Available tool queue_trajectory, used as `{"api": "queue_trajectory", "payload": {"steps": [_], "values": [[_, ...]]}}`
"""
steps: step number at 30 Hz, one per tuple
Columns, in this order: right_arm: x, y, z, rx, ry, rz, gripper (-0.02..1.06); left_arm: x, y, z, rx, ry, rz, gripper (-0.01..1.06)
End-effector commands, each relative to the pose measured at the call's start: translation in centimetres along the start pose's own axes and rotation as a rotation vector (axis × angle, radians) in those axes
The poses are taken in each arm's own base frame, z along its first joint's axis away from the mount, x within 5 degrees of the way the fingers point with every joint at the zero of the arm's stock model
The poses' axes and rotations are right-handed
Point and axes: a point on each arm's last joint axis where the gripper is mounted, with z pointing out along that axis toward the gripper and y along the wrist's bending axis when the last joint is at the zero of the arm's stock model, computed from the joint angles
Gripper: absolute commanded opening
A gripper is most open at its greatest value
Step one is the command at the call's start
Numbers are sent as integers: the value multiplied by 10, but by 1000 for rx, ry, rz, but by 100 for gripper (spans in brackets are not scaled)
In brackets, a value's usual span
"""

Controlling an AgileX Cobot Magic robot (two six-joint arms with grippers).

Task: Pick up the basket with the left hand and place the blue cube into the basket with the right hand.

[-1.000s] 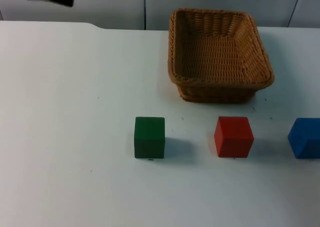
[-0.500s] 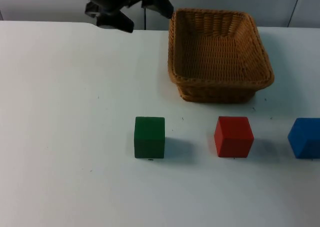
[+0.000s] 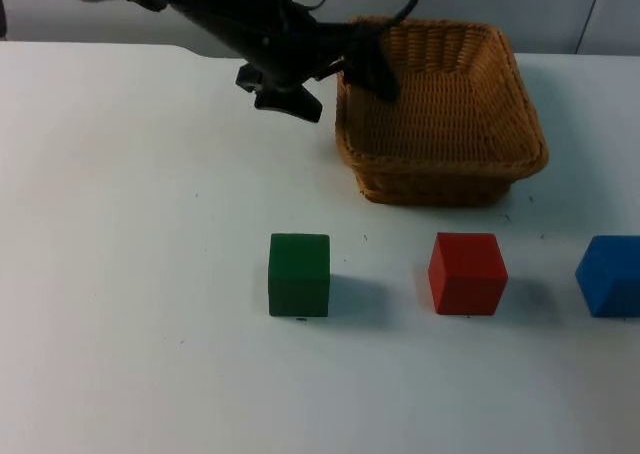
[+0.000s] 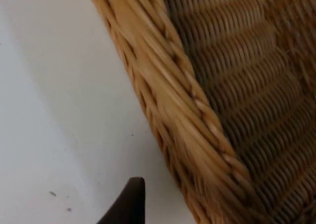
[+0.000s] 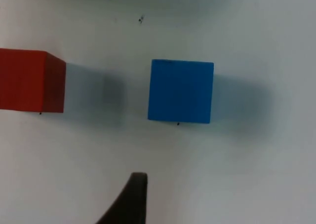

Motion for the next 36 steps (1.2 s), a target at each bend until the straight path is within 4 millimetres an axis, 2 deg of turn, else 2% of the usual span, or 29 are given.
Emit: {"api": "queue_trajectory", "payload": {"steps": [1,9,12,13,14,17,18,22,24,27,28,30,31,36], "values": [[-3,0,-1,3,-20,-6,98,-1,-4,3,-1,-1,9,104],[-3,0,-1,3,-20,-6,98,2,-4,9,-16,2,14,104],[-3,0,-1,3,-20,-6,98,2,-4,10,-22,0,-2,93],[-3,0,-1,3,-20,-6,98,2,-4,9,-25,2,-8,82],[-3,0,-1,3,-20,-6,98,2,-4,9,-25,2,-8,82],[-3,0,-1,-1,-24,-2,98,3,-8,13,-30,0,4,60],[-3,0,-1,-1,-24,-2,98,3,-8,13,-30,0,4,60],[-4,0,-1,-1,-26,-2,98,2,-18,20,-32,-13,65,37],[-4,0,-2,-1,-31,-2,98,2,-18,20,-36,-21,66,34],[-5,0,-2,-1,-45,-2,98,2,-20,24,-46,-37,66,16],[-5,0,-2,-1,-45,-2,98,2,-20,24,-46,-37,66,16],[-6,0,-2,-1,-51,-2,98,0,-19,24,-57,-62,32,3],[-6,0,-2,-1,-51,-2,98,-2,-18,24,-65,-83,-20,0],[-6,0,-2,-1,-51,-2,98,-5,-17,23,-74,-121,-121,0]]}}
